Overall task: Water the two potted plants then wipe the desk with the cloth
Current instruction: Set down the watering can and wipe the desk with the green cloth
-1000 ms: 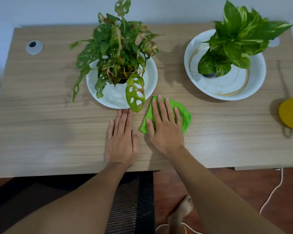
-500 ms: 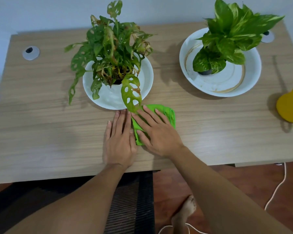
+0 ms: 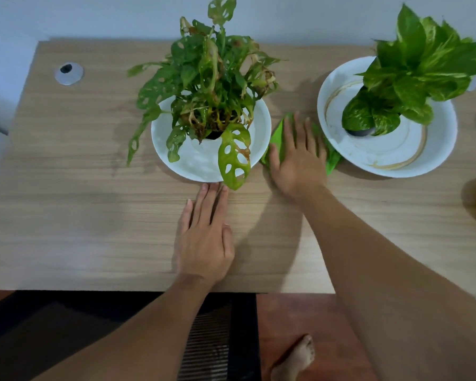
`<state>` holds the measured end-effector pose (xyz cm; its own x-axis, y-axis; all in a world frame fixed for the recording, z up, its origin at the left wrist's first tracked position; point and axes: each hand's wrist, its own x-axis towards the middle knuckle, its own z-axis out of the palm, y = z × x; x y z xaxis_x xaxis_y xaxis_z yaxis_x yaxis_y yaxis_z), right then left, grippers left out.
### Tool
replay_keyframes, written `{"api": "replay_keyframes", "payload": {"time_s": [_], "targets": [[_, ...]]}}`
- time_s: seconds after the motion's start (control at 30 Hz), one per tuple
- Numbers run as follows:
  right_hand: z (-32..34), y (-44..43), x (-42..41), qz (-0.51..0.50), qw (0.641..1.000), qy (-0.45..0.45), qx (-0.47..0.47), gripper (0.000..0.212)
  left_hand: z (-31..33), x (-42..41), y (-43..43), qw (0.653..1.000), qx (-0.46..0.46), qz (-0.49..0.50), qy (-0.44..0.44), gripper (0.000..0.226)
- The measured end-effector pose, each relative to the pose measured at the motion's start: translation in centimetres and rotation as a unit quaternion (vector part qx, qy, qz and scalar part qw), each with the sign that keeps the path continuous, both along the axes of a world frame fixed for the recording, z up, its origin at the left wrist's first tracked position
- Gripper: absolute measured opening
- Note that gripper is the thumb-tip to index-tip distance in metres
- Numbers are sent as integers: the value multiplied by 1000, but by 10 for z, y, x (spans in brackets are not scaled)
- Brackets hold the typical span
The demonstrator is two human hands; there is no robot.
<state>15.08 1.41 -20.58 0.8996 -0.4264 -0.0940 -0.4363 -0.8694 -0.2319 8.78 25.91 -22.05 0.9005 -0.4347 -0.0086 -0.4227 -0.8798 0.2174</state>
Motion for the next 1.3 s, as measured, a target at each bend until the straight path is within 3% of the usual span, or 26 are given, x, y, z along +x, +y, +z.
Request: {"api": "replay_keyframes", "payload": {"time_s": [0.27,0.67,1.03,1.3], "targets": [[-3,-12,23,41,999,0,-12,73,5,0,0,1000,-4,0,9,78],[-5,61,-145,70,997,-29,-11,75,3,-1,0,1000,-13,8,-3,75],[-3,1,15,73,997,17,11,77,1,-2,-2,1000,-17,14,-13,74],[-6,12,-40,65,998,-25,-2,76,0,-2,-1,1000,-22,11,-18,75]]}}
